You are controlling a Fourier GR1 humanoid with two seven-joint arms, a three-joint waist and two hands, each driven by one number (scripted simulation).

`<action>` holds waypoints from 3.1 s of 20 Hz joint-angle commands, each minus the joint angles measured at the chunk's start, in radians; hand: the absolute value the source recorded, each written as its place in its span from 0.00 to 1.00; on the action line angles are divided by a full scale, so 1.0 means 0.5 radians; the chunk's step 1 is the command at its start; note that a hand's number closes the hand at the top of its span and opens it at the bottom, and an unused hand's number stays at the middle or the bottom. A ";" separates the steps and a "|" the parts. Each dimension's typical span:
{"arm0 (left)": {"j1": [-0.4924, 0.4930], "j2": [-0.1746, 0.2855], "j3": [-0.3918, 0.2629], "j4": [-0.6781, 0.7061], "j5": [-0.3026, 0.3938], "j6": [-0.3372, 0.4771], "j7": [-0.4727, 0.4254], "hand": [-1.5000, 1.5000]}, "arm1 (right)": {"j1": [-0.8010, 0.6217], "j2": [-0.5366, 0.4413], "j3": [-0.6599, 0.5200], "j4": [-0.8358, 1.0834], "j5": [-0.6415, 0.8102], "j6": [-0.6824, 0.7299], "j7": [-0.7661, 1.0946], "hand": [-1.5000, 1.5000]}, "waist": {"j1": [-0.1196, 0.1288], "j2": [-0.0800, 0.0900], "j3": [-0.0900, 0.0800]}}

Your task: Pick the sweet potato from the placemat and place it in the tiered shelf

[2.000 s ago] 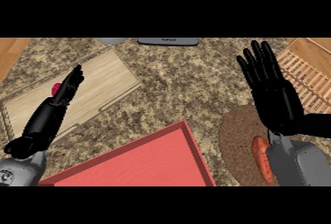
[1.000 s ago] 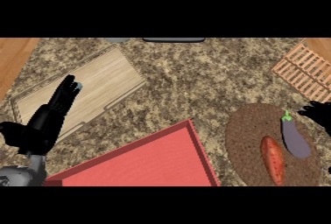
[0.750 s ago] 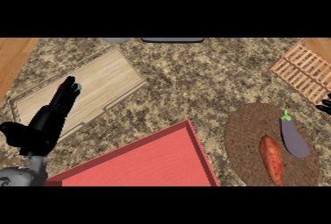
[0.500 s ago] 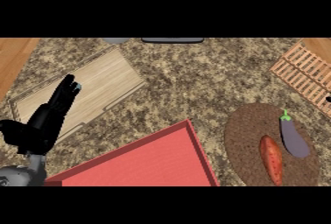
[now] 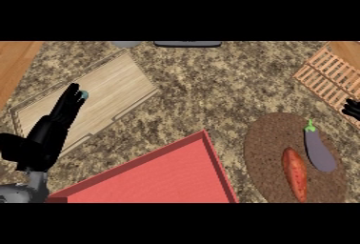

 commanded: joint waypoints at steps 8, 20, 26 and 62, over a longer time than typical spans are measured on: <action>-0.005 -0.010 0.042 -0.024 0.007 -0.037 0.059 0.50 | 0.022 0.014 0.449 0.139 0.643 -0.315 -0.830 0.00 | -0.004 -0.003 -0.008; 0.064 0.047 0.153 -0.056 -0.001 -0.142 0.057 0.50 | -0.141 -0.129 0.775 0.200 0.839 -0.453 -0.764 0.00 | -0.010 -0.009 -0.013; 0.079 -0.095 0.099 -0.179 -0.108 -0.070 0.152 0.50 | -0.195 -0.080 0.823 0.366 1.041 -0.638 -0.835 0.00 | -0.019 -0.009 -0.012; -0.009 -0.335 0.256 -0.087 -0.337 -0.259 0.171 0.50 | -0.349 0.465 0.961 1.044 1.725 -1.003 -0.838 0.00 | -0.023 -0.005 -0.011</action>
